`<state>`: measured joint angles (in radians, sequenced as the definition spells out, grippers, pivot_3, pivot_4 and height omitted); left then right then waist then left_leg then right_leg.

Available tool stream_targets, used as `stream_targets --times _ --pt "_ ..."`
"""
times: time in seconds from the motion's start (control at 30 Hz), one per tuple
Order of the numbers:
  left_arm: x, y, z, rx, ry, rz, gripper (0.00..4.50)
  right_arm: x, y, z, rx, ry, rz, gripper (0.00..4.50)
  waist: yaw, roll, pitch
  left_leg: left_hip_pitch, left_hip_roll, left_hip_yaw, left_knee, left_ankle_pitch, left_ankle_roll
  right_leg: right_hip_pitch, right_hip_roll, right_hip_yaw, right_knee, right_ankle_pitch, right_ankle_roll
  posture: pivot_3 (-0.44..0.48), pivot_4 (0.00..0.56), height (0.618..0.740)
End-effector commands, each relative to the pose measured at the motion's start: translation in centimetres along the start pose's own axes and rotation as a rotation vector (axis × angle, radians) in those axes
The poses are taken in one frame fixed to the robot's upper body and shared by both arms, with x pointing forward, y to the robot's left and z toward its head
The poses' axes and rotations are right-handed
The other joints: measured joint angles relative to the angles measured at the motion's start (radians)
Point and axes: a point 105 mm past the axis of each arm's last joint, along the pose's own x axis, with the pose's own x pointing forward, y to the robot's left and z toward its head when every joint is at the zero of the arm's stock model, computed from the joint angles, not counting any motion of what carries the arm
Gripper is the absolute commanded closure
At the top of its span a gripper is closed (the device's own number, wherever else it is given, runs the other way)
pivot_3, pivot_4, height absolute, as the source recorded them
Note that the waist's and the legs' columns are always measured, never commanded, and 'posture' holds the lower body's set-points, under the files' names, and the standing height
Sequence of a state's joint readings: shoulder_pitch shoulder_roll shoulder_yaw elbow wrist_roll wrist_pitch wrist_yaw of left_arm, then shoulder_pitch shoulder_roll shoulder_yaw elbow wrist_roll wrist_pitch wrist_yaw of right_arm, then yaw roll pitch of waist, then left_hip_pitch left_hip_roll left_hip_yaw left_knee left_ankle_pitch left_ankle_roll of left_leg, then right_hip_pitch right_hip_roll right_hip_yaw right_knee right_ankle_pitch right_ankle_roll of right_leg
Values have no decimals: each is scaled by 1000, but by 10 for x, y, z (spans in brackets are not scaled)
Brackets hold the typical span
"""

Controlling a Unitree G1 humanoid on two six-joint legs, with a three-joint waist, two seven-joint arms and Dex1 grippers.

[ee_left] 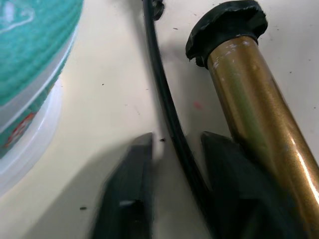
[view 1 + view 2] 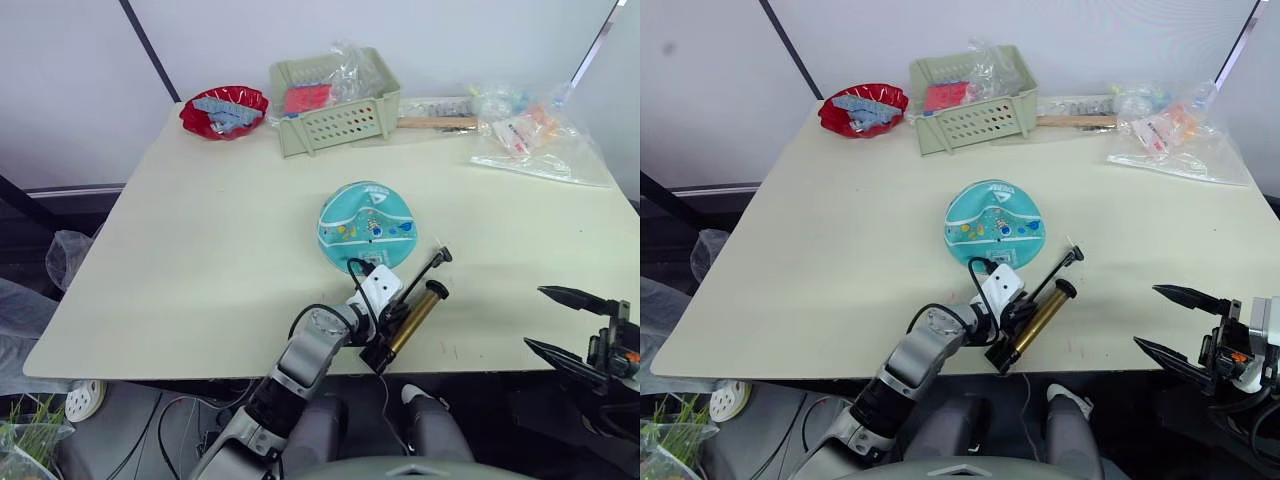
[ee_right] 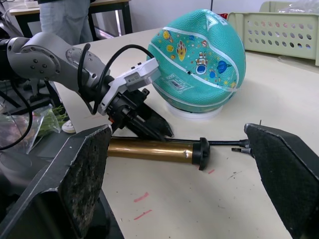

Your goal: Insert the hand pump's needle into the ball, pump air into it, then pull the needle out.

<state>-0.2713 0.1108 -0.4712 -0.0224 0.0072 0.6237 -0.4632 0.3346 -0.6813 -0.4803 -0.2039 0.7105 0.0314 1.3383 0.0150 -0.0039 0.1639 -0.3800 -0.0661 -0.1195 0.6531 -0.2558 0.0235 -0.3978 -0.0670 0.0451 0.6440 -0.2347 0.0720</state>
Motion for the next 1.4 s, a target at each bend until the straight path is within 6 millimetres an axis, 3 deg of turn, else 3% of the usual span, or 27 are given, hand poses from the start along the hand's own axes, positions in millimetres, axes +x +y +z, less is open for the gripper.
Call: stream_targets --times 0.03,0.57,0.8,0.97,1.23,1.4 --pt "-6 -12 -4 1 -5 -78 4490 0 0 5 -30 -19 -3 0 0 0 0 0 0 0 0 0 0 0 0 0 0 0 0 0 150 740" --pt "-31 -13 23 118 -222 -232 4490 10 1 -6 39 -49 -92 0 0 0 0 -1 0 -1 0 0 0 -1 -3 -1 0 0 0 0 150 740" --pt "-46 -8 28 127 -303 -302 4490 22 -13 -7 131 -107 -296 0 0 1 0 -1 0 -1 0 0 0 -1 -3 -1 0 0 -1 0 150 740" --pt "-53 -9 27 112 -335 -352 4490 32 -19 -10 263 -107 -398 0 -1 1 0 -1 0 -2 0 0 0 -1 -3 -1 0 0 -1 0 150 740" --pt "-53 -10 27 115 -363 -376 4490 60 -13 -6 507 -162 -395 0 -3 1 0 -1 0 -2 0 0 0 -1 -3 -1 0 0 -1 0 150 740" --pt "-50 -10 28 118 -373 -375 4490 68 -14 -1 600 -213 -383 0 -2 1 0 -2 0 -2 0 0 0 -1 -1 -1 0 0 -1 0 150 740"
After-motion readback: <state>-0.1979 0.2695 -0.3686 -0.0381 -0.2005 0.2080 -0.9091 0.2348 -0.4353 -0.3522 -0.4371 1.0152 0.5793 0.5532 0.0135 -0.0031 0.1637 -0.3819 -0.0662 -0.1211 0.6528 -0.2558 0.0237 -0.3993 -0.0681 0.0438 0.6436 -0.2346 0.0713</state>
